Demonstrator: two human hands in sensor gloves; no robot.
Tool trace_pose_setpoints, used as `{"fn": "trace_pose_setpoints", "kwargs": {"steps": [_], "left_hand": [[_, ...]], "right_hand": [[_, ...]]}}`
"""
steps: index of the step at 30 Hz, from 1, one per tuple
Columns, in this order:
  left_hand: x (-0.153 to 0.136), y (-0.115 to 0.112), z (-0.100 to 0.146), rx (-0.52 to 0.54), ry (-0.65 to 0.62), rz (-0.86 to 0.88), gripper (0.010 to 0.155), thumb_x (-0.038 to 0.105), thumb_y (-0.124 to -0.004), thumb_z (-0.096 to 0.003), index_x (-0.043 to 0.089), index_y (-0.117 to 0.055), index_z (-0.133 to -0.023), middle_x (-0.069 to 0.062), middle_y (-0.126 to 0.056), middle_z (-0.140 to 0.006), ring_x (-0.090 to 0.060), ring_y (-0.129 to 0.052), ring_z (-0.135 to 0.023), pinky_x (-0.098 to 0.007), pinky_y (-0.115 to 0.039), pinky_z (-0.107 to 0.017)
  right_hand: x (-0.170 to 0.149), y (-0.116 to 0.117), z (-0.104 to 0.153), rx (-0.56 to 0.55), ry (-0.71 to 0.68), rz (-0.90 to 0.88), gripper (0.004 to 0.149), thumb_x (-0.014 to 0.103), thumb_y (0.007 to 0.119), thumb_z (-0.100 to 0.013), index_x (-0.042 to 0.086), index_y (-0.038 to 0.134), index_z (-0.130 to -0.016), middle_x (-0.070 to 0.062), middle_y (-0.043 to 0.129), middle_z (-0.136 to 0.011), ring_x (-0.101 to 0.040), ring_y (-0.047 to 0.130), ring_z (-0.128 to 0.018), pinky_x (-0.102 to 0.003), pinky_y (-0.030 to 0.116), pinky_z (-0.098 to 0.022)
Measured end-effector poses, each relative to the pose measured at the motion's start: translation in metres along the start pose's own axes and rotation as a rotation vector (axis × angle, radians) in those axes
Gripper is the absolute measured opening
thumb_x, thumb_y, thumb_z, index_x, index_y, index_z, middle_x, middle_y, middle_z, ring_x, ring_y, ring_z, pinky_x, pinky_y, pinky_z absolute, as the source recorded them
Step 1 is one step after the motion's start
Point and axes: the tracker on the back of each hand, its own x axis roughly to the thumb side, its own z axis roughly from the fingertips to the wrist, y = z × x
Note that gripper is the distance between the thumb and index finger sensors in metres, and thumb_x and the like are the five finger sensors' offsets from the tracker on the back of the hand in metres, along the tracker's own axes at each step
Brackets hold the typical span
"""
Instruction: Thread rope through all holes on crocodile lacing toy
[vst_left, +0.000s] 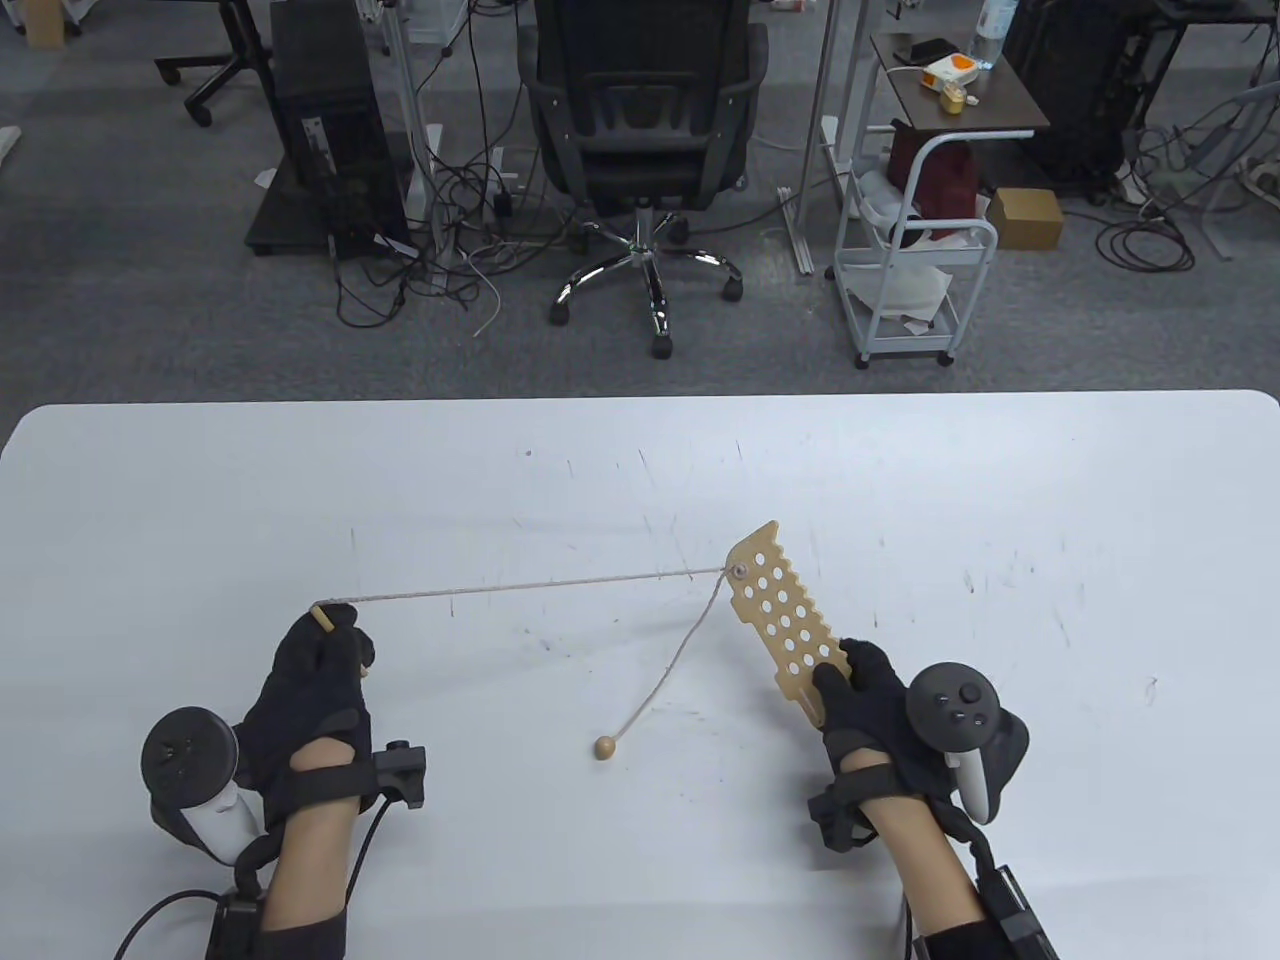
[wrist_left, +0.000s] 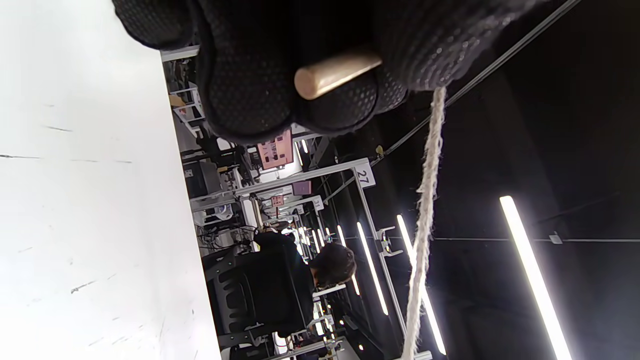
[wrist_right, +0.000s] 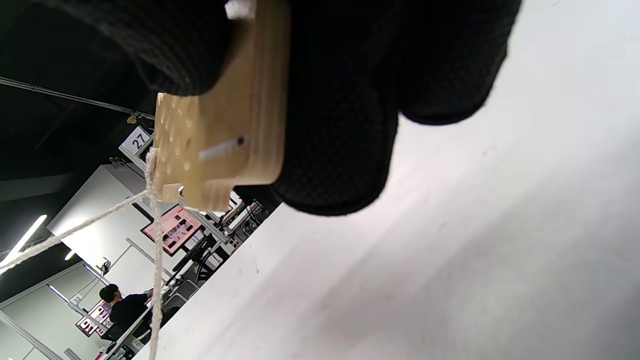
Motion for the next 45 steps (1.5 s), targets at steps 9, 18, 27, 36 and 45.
{"fn": "trace_pose_setpoints", "kwargs": {"steps": [9,18,27,36,45], "left_hand": [[-0.001,0.005,0.001,0.028,0.038,0.019,0.048,0.044,-0.080,-0.0436,0.028,-0.081,-0.089,0.002,-0.095,-0.069,-0.025,-0.098,-0.064,-0.053,-0.065,-0.071],[-0.001,0.007,0.000,0.039,0.030,0.024,0.048,0.045,-0.080,-0.0438,0.030,-0.080,-0.089,0.003,-0.094,-0.070,-0.024,-0.098,-0.065,-0.053,-0.065,-0.071],[0.001,0.011,0.000,0.060,0.009,0.030,0.048,0.046,-0.078,-0.0444,0.030,-0.079,-0.090,0.004,-0.093,-0.071,-0.023,-0.097,-0.066,-0.052,-0.065,-0.072],[-0.002,0.018,-0.002,0.083,0.020,0.066,0.048,0.046,-0.078,-0.0449,0.032,-0.078,-0.091,0.005,-0.093,-0.074,-0.023,-0.096,-0.070,-0.052,-0.064,-0.072],[-0.005,0.025,-0.003,0.105,0.043,0.101,0.048,0.045,-0.076,-0.0454,0.032,-0.076,-0.092,0.005,-0.091,-0.076,-0.024,-0.095,-0.073,-0.052,-0.063,-0.073]], "right_hand": [[-0.002,-0.002,0.000,-0.019,0.013,-0.004,0.047,0.038,0.078,-0.046,0.014,0.071,-0.086,-0.001,0.098,-0.063,-0.020,0.110,-0.040,-0.043,0.084,-0.043],[-0.007,-0.005,-0.002,-0.036,0.050,-0.003,0.048,0.038,0.078,-0.046,0.014,0.071,-0.086,-0.001,0.098,-0.063,-0.020,0.110,-0.040,-0.043,0.084,-0.043],[-0.010,-0.007,-0.003,-0.056,0.079,0.000,0.048,0.038,0.078,-0.046,0.014,0.070,-0.086,-0.001,0.097,-0.064,-0.020,0.110,-0.040,-0.043,0.084,-0.043],[-0.014,-0.010,-0.003,-0.076,0.113,0.000,0.048,0.038,0.078,-0.047,0.014,0.069,-0.087,-0.001,0.097,-0.064,-0.020,0.109,-0.041,-0.043,0.084,-0.044],[-0.019,-0.013,-0.005,-0.092,0.144,-0.008,0.048,0.038,0.078,-0.047,0.014,0.069,-0.087,-0.001,0.097,-0.065,-0.020,0.109,-0.042,-0.043,0.083,-0.044]]}}
